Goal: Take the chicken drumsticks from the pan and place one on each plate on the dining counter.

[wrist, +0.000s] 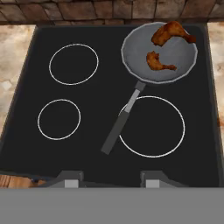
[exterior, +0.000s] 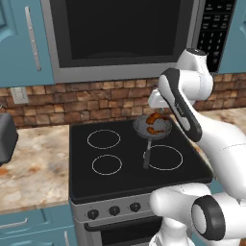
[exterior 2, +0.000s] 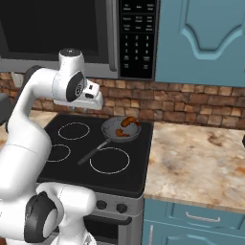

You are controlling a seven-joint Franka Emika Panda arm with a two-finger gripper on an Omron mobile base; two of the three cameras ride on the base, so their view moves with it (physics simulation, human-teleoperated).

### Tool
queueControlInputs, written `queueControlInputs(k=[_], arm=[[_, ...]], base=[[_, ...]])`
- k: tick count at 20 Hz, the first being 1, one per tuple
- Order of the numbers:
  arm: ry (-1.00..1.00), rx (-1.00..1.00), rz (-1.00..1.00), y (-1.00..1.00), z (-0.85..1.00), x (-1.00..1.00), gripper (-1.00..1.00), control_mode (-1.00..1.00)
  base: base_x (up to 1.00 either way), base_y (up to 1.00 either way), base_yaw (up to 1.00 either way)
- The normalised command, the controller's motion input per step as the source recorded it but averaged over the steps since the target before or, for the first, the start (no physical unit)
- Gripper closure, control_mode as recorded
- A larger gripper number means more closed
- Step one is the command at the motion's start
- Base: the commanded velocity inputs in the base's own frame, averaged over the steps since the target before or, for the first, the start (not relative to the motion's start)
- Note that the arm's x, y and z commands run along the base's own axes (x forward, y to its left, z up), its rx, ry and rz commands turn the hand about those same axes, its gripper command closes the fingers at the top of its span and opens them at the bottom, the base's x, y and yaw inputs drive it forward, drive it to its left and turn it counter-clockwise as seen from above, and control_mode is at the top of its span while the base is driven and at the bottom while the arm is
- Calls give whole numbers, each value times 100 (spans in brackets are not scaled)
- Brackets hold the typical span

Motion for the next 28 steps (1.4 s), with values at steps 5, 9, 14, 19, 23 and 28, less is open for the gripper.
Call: queueControlInputs(k=[5, 9, 14, 19, 23, 28], arm=[[0, 0, -7, -3, -19, 4, -100, -100], [0, 0, -15, -16, -38, 31, -100, -100], [0, 0, -27, -40, -46, 46, -100, -100], [0, 0, -29, -37, -56, 65, -100, -100], [-1, 0, -17, -11, -48, 79, -100, -100], [-1, 0, -10, -12, -42, 73, -100, -100]], base=[[0, 0, 0], [0, 0, 0], [0, 0, 0], [0, 0, 0], [0, 0, 0], [0, 0, 0]])
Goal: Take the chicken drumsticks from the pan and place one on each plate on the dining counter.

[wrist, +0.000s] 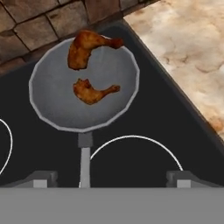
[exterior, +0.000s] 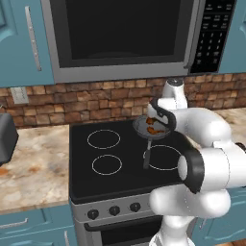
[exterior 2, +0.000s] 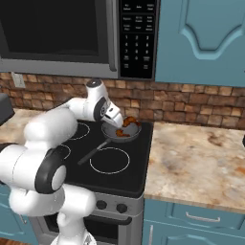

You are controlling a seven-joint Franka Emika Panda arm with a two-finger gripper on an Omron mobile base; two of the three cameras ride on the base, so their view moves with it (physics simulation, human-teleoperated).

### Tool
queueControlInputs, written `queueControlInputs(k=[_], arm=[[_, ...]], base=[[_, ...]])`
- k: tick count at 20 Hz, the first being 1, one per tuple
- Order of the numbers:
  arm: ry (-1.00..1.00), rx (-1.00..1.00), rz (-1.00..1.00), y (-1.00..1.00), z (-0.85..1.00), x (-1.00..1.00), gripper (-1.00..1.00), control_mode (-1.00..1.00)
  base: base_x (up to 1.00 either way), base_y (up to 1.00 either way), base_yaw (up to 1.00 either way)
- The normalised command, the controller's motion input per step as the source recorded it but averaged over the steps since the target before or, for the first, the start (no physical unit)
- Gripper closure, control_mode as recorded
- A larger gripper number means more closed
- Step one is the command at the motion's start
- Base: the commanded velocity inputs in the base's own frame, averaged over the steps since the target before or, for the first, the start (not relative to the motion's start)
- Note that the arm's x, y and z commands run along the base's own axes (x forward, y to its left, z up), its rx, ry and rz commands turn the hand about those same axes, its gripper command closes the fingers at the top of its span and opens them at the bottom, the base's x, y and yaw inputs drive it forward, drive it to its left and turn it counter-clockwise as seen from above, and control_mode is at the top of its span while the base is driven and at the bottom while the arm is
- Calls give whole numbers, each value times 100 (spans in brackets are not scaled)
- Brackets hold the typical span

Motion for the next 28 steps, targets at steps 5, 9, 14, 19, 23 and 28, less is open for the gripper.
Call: queueControlInputs(k=[5, 9, 14, 19, 23, 28], arm=[[0, 0, -9, -4, -36, 75, -100, -100], [0, 0, -3, -5, -26, 77, -100, -100], [0, 0, 0, -24, -38, 60, -100, -100], [0, 0, 0, -7, -37, 66, -100, -100], [-2, 0, 0, -11, -38, 53, -100, -100], [-5, 0, 0, 0, -37, 55, -100, -100]], base=[[0, 0, 0], [0, 0, 0], [0, 0, 0], [0, 0, 0], [0, 0, 0], [0, 0, 0]])
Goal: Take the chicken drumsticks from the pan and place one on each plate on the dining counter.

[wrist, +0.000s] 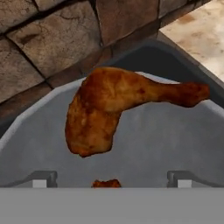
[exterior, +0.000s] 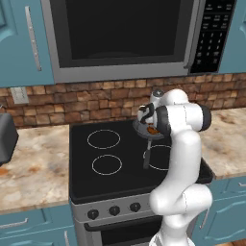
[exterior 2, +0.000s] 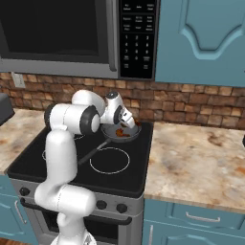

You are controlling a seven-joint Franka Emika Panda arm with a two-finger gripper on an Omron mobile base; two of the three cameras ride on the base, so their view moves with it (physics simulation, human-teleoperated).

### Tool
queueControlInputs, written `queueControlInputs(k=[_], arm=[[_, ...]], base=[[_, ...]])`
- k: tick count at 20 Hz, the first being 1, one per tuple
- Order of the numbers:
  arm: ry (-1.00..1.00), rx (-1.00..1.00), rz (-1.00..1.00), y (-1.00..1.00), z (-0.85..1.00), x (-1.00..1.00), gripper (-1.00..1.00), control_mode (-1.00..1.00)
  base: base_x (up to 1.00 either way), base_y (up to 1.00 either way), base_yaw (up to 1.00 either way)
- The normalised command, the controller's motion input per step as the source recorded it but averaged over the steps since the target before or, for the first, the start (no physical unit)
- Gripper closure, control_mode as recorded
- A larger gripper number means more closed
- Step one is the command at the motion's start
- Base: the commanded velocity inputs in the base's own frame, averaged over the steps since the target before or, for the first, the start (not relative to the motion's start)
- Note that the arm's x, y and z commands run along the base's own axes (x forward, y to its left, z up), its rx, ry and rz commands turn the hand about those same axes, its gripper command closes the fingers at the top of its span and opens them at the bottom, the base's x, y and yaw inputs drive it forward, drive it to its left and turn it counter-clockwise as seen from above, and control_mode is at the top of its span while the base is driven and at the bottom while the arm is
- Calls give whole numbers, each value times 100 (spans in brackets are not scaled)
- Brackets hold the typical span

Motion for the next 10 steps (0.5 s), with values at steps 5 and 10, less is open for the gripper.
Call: queueControlInputs(k=[5, 10], arm=[[-6, 0, 0, -1, -37, 51, -100, -100], [-6, 0, 0, -3, -33, 49, -100, -100]], base=[[0, 0, 0], [0, 0, 0]])
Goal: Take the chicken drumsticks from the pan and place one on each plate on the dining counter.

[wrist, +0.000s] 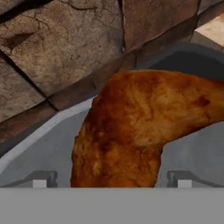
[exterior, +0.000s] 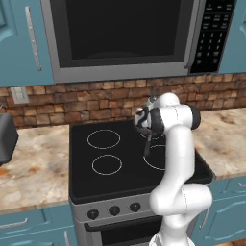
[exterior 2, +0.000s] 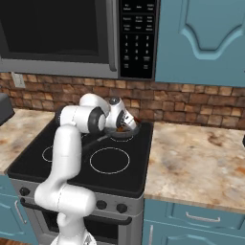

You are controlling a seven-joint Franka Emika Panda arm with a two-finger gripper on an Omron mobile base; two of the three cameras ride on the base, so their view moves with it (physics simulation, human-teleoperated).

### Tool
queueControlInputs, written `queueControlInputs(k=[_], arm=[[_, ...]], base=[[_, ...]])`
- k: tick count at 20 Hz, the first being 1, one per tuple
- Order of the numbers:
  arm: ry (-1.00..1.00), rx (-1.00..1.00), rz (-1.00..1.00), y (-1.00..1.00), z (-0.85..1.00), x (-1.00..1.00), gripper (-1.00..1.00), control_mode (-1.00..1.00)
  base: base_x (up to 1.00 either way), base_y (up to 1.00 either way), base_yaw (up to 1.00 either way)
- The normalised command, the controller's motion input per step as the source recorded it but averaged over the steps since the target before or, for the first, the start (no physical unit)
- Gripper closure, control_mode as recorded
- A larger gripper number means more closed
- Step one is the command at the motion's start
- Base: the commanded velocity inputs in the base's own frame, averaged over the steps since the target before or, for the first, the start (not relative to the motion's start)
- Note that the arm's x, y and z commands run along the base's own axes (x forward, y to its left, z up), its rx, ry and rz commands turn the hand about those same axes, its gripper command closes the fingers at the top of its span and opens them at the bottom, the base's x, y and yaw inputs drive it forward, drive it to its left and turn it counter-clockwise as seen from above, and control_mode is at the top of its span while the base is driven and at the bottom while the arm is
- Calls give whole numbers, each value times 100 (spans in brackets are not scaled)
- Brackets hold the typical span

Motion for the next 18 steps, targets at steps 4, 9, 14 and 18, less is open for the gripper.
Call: queueControlInputs(k=[4, 9, 14, 18], arm=[[-7, 0, 0, -15, -42, 35, -100, -100], [-6, 0, 0, -10, -42, 22, 100, -100], [-18, 7, 0, -27, -25, -6, 100, -100], [-18, 12, -2, -20, 4, -34, 100, -100]], base=[[0, 0, 0], [0, 0, 0], [0, 0, 0], [0, 0, 0]])
